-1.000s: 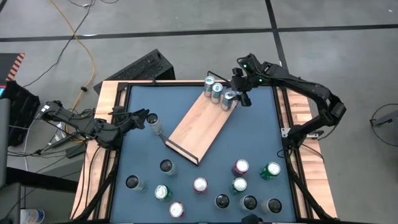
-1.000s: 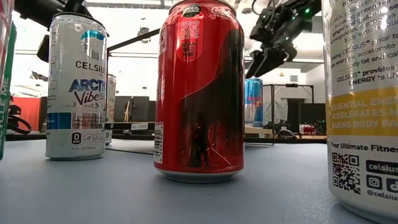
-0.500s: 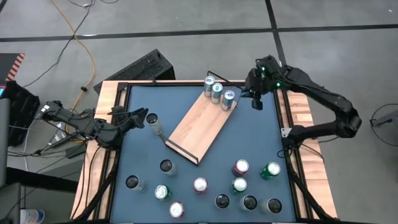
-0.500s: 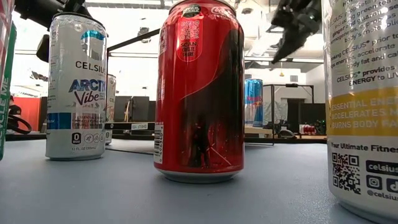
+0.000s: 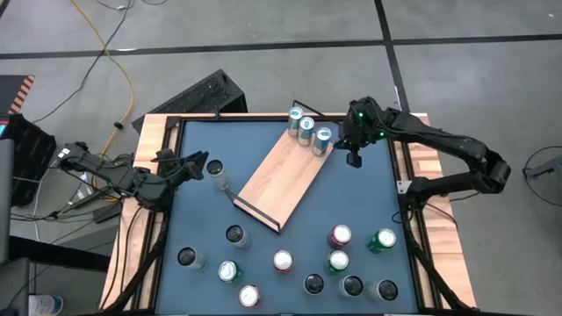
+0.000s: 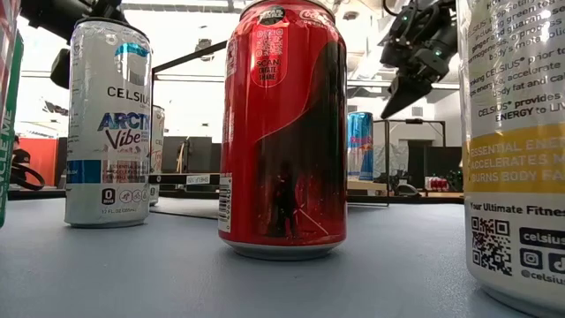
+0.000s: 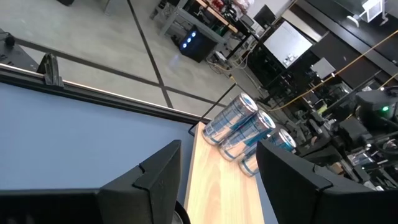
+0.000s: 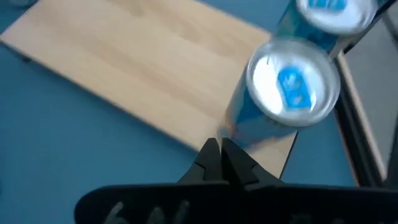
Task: Place canned beverage on shelf
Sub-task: Put blue soda can on the shelf aligned with the other blue soda cans, then put the right green soda can on the shelf
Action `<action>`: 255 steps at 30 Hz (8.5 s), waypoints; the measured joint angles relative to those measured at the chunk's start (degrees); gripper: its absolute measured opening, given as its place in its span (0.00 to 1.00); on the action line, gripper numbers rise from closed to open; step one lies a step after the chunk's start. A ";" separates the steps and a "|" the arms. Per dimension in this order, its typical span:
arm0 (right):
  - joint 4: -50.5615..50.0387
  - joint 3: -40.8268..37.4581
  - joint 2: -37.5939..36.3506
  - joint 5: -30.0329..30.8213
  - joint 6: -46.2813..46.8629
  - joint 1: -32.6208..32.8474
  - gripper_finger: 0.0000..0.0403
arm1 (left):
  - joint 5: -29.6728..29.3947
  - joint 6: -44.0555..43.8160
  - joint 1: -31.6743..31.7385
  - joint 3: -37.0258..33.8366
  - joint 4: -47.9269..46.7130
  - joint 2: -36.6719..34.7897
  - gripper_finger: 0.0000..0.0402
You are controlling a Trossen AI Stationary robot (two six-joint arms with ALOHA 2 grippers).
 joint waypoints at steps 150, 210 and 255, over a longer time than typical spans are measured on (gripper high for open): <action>6.64 1.60 8.47 37.52 2.53 16.64 0.00 | -1.96 -4.32 0.00 -0.02 -5.51 0.02 0.48; 9.09 19.06 22.13 30.07 -4.48 16.87 0.00 | -1.10 -6.13 0.00 -0.02 -5.89 0.00 0.48; -0.03 28.29 11.17 23.32 -1.82 19.54 0.00 | -1.23 -6.21 0.01 -0.02 -6.83 0.01 0.48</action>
